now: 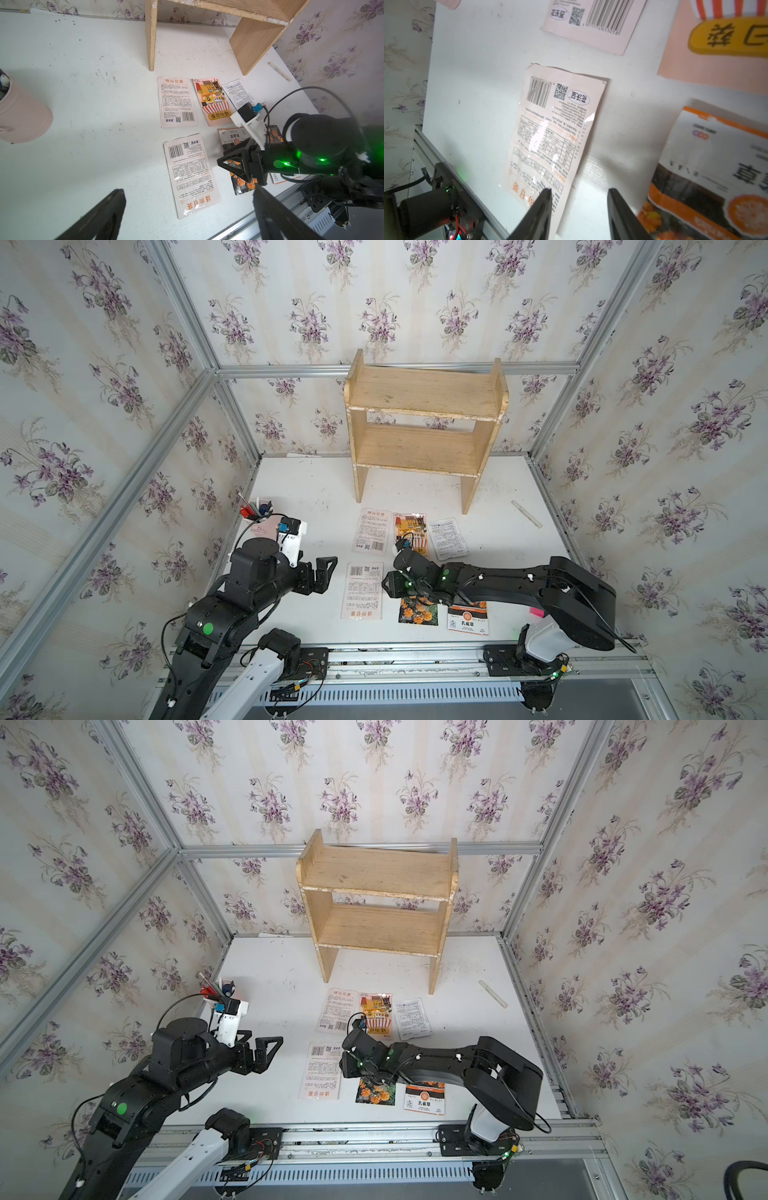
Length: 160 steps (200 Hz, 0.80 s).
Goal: Take the seed bag off the shelf
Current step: Place the seed packet at the center of the board, then reset both arms
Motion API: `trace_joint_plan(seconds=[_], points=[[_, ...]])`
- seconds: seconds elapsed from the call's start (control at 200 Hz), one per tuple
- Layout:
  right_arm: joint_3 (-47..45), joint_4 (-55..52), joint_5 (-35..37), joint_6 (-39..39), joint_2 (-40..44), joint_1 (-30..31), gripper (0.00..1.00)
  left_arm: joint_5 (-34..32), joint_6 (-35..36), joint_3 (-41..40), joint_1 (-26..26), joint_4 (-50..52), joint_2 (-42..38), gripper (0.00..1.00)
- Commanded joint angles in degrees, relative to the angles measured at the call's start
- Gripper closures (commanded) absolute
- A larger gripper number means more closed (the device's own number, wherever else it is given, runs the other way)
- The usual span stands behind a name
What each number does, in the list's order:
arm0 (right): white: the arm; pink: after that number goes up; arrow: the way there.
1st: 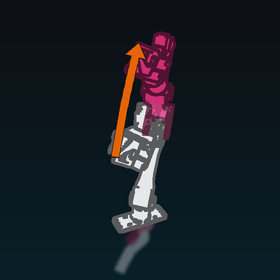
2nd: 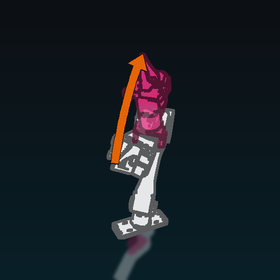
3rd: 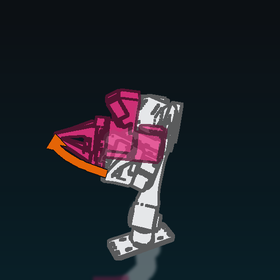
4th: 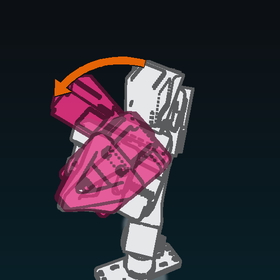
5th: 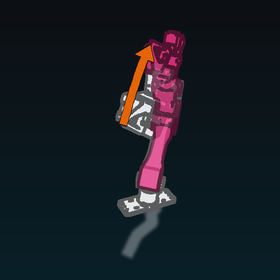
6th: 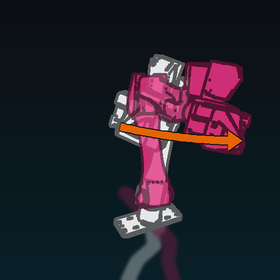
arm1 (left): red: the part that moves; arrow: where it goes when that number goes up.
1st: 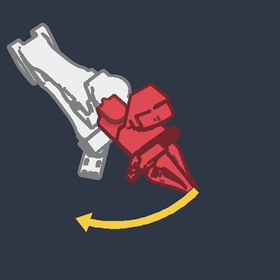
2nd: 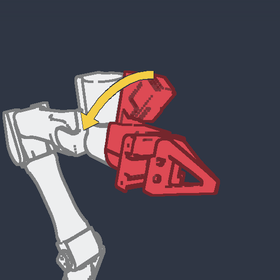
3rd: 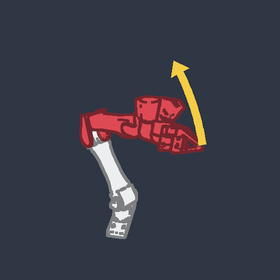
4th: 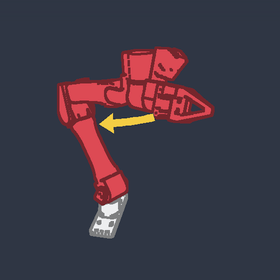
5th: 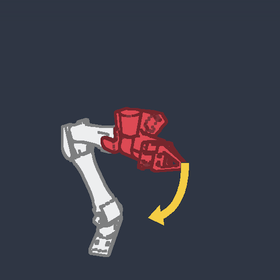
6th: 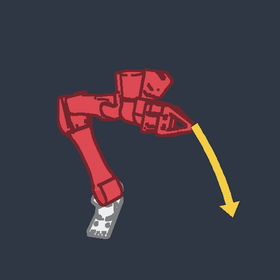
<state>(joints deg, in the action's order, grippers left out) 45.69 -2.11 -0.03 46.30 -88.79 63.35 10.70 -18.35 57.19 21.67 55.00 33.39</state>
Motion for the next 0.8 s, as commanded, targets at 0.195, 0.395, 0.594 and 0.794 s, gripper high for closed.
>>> trace_joint_plan(seconds=[0.195, 0.395, 0.594, 0.794], points=[[-2.44, -9.83, 5.13, -10.06, 12.11, -1.68, 0.0, -3.59, 1.21, -0.24, -0.05, -3.41, 3.11, 0.0], [-5.93, -11.85, 10.14, -14.86, 21.99, -7.65, 0.0, -8.15, 0.57, -0.46, -0.05, -5.94, 5.84, 0.0], [-10.2, -9.51, 6.82, -21.47, 33.99, -24.15, 0.0, -12.95, -0.17, -4.51, -0.05, -12.66, 6.33, 0.0], [-13.92, -3.62, 12.83, -25.93, 42.88, -34.58, 0.0, -19.02, -0.15, -7.21, -0.12, -17.22, 8.95, 0.0]])
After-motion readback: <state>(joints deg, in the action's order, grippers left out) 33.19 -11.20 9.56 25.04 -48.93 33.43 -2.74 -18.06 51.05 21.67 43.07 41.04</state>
